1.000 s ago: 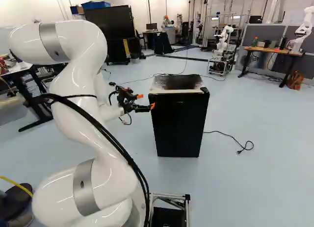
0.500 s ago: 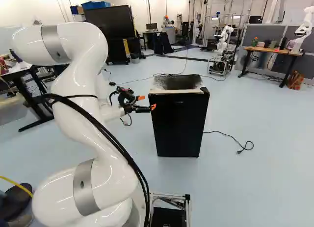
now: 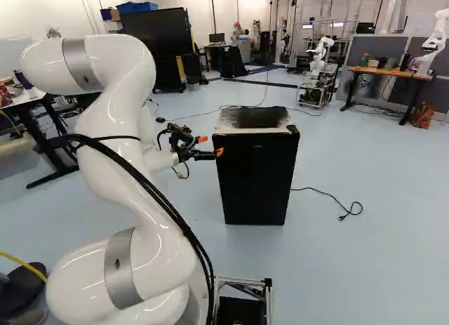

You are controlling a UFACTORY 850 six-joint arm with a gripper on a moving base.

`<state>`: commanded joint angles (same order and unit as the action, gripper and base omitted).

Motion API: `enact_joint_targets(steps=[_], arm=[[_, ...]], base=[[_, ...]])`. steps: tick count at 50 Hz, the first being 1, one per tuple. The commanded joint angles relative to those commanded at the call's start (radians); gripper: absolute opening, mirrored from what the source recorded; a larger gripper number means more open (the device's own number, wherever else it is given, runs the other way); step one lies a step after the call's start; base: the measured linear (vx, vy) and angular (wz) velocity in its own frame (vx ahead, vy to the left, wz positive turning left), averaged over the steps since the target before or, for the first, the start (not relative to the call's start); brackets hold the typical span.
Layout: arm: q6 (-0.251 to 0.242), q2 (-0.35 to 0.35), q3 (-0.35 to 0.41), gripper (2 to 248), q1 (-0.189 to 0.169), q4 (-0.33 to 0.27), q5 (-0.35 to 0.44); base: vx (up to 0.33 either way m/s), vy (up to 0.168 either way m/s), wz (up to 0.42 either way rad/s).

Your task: Grab a drink from the fridge

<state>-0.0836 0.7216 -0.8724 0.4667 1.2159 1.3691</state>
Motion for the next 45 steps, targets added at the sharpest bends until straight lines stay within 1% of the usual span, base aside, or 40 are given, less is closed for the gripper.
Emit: enact_joint_targets(steps=[20, 45], arm=[[0.000, 0.002, -0.004, 247, -0.008, 0.000, 0.000], [0.000, 0.002, -0.004, 247, -0.043, 0.000, 0.000]], base=[[0.000, 0.000, 0.000], [0.000, 0.000, 0.000]])
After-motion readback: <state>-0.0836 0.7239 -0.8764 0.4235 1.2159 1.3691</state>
